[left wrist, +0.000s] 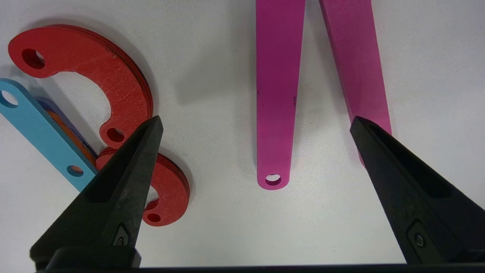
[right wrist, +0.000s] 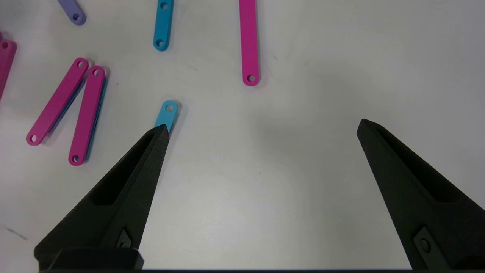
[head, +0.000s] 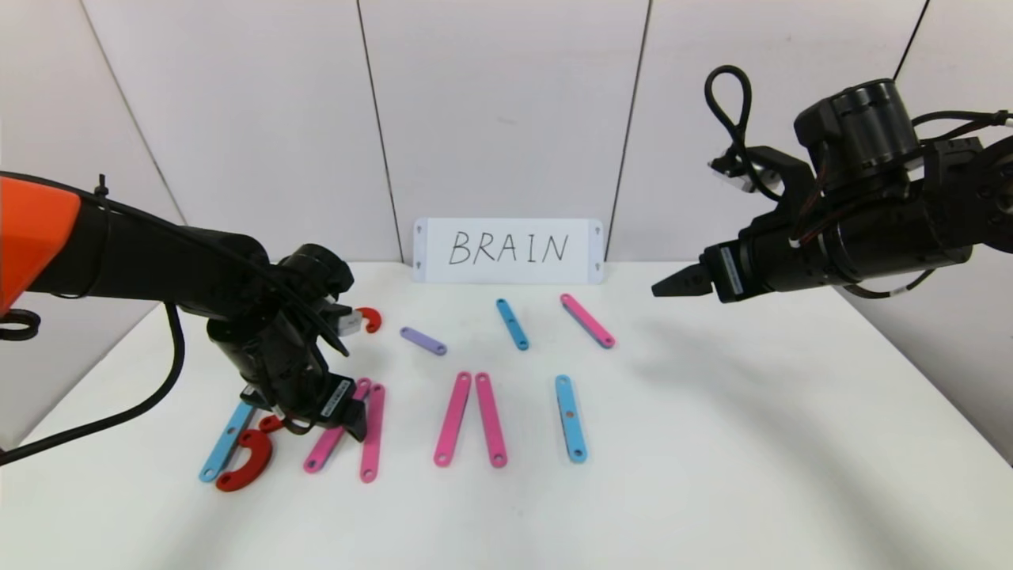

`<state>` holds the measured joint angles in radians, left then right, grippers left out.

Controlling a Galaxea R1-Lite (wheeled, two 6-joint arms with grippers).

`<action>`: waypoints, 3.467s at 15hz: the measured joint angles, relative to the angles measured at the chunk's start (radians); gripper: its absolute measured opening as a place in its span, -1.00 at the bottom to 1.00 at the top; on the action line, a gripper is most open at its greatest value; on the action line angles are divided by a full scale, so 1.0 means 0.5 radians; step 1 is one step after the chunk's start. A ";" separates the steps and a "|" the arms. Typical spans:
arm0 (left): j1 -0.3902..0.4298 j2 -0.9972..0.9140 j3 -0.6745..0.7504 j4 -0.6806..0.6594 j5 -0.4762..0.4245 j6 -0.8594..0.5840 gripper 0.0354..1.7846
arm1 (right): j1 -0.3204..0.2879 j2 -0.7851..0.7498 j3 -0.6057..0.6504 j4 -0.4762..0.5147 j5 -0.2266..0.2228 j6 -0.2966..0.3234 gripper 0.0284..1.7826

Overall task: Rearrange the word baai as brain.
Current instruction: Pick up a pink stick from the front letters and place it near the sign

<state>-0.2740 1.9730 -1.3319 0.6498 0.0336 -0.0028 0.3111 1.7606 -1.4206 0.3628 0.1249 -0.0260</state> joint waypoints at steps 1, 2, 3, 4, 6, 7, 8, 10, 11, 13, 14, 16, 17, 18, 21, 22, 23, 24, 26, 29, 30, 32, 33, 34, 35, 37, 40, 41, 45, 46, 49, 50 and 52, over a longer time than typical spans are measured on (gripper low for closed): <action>-0.001 0.006 0.000 0.000 0.014 0.000 0.94 | -0.001 -0.001 0.000 0.000 0.000 0.000 0.95; -0.003 0.012 0.000 -0.001 0.031 0.000 0.94 | -0.001 0.000 0.000 0.000 0.000 -0.002 0.95; -0.004 0.018 -0.001 0.000 0.037 0.000 0.94 | -0.001 0.000 0.000 0.000 0.000 -0.001 0.95; -0.007 0.022 -0.003 0.000 0.040 0.000 0.94 | 0.000 0.000 0.000 0.000 0.000 -0.001 0.95; -0.010 0.031 -0.008 -0.003 0.061 0.001 0.94 | 0.000 -0.001 0.000 0.000 -0.001 -0.002 0.95; -0.016 0.036 -0.010 -0.003 0.066 0.000 0.94 | 0.000 -0.001 0.000 0.000 0.000 -0.003 0.95; -0.025 0.040 -0.013 -0.007 0.066 -0.002 0.94 | 0.000 -0.001 0.000 0.000 -0.001 -0.004 0.95; -0.040 0.051 -0.020 -0.009 0.064 -0.004 0.94 | 0.000 -0.001 0.000 0.001 0.000 -0.005 0.95; -0.043 0.056 -0.023 -0.011 0.064 -0.005 0.94 | 0.000 -0.001 0.000 0.000 0.000 -0.006 0.95; -0.049 0.066 -0.024 -0.055 0.057 -0.008 0.94 | 0.000 -0.001 0.000 0.000 0.000 -0.006 0.95; -0.052 0.070 -0.023 -0.069 0.054 -0.009 0.94 | -0.001 -0.001 0.000 0.000 0.000 -0.005 0.95; -0.059 0.072 -0.019 -0.071 0.051 -0.009 0.94 | -0.001 -0.001 0.000 0.000 -0.001 -0.006 0.95; -0.061 0.073 -0.017 -0.071 0.052 -0.009 0.93 | -0.001 -0.001 0.000 0.000 0.000 -0.006 0.95; -0.062 0.074 -0.016 -0.072 0.053 -0.010 0.89 | 0.000 -0.002 0.000 0.000 0.000 -0.005 0.95; -0.063 0.075 -0.015 -0.073 0.053 -0.012 0.59 | 0.000 -0.001 0.000 0.000 0.000 -0.006 0.95; -0.063 0.074 -0.015 -0.073 0.052 -0.012 0.43 | 0.000 -0.002 0.001 0.000 0.000 -0.006 0.95; -0.063 0.075 -0.017 -0.073 0.052 -0.012 0.25 | 0.000 -0.002 0.003 0.000 0.000 -0.006 0.95; -0.063 0.077 -0.017 -0.073 0.052 -0.012 0.02 | -0.001 -0.002 0.004 0.000 0.000 -0.007 0.95; -0.063 0.079 -0.014 -0.073 0.051 -0.014 -0.39 | 0.001 -0.002 0.004 0.000 0.000 -0.008 0.95; -0.063 0.080 -0.020 -0.076 0.051 -0.017 -0.69 | 0.004 -0.001 0.004 0.000 -0.001 -0.008 0.95; -0.063 0.077 -0.024 -0.088 0.046 -0.020 -0.69 | 0.006 -0.001 0.004 0.000 0.000 -0.007 0.95; -0.053 0.064 -0.040 -0.145 0.039 -0.035 -0.69 | 0.006 -0.002 0.004 0.000 -0.001 -0.009 0.95; -0.038 0.055 -0.063 -0.157 0.037 -0.045 -0.69 | 0.006 -0.002 0.004 0.000 0.000 -0.008 0.95; -0.020 0.047 -0.097 -0.158 0.036 -0.065 -0.69 | 0.006 -0.002 0.004 0.000 0.000 -0.009 0.95; 0.004 0.040 -0.150 -0.159 0.035 -0.100 -0.69 | 0.006 -0.002 0.004 0.001 0.000 -0.008 0.95; 0.075 0.040 -0.297 -0.159 0.035 -0.192 -0.69 | 0.006 -0.003 0.006 0.001 0.000 -0.009 0.95; 0.245 0.101 -0.560 -0.149 0.037 -0.396 -0.69 | 0.008 -0.004 0.007 0.000 0.000 -0.008 0.95; 0.306 0.138 -0.631 -0.143 0.039 -0.443 -0.69 | 0.008 -0.004 0.007 0.002 0.000 -0.009 0.95; 0.482 0.298 -0.793 -0.157 0.047 -0.479 -0.69 | 0.012 -0.003 0.009 0.000 0.000 -0.009 0.95; 0.508 0.340 -0.829 -0.160 0.043 -0.478 -0.69 | 0.015 -0.003 0.011 0.001 0.000 -0.009 0.95; 0.564 0.476 -0.952 -0.159 0.007 -0.481 -0.69 | 0.025 -0.001 0.017 0.000 0.000 -0.008 0.95; 0.573 0.510 -0.987 -0.158 -0.029 -0.496 -0.69 | 0.026 0.000 0.017 0.000 0.000 -0.009 0.95; 0.577 0.563 -1.038 -0.141 -0.057 -0.520 -0.69 | 0.027 0.000 0.018 0.000 0.000 -0.009 0.95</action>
<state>0.0147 2.2547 -1.8511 0.5791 0.0051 -0.2626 0.3247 1.7606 -1.4115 0.3628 0.1249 -0.0302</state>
